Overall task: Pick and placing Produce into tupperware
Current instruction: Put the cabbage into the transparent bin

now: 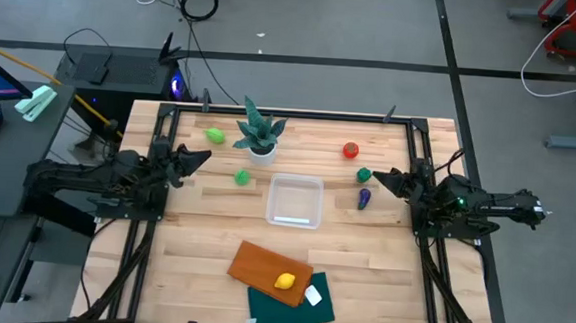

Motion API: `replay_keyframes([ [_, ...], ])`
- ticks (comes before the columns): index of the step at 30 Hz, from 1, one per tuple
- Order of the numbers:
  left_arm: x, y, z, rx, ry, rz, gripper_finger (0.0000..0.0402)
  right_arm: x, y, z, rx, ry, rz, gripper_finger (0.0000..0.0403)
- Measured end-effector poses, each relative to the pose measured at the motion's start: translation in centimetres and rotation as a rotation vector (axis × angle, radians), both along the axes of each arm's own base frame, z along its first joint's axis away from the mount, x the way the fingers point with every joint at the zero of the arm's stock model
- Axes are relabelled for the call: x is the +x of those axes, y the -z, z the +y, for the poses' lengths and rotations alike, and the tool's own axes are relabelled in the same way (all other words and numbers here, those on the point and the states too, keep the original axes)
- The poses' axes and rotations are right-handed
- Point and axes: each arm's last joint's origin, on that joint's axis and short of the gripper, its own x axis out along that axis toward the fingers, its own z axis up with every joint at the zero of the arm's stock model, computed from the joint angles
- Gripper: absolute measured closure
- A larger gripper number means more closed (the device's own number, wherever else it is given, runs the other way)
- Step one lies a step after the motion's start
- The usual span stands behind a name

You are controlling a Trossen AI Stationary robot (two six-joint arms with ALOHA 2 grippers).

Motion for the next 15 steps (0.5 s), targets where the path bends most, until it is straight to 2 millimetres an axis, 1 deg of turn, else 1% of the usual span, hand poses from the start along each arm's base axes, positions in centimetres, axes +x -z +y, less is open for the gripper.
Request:
replay_keyframes([
  [8,1.1,-2.9,0.0,0.124,-0.029,0.066,0.0358,-0.3,-0.9,0.0,-0.038,0.016,-0.044,0.0403],
  [12,1.8,-4.6,0.2,0.176,-0.054,0.108,0.0354,-0.5,-2.6,0.0,-0.105,0.043,-0.050,0.0403],
  [15,2.1,-5.3,0.6,0.187,-0.086,0.164,0.0354,-0.3,-4.0,-0.1,-0.166,0.065,0.010,0.0403],
])
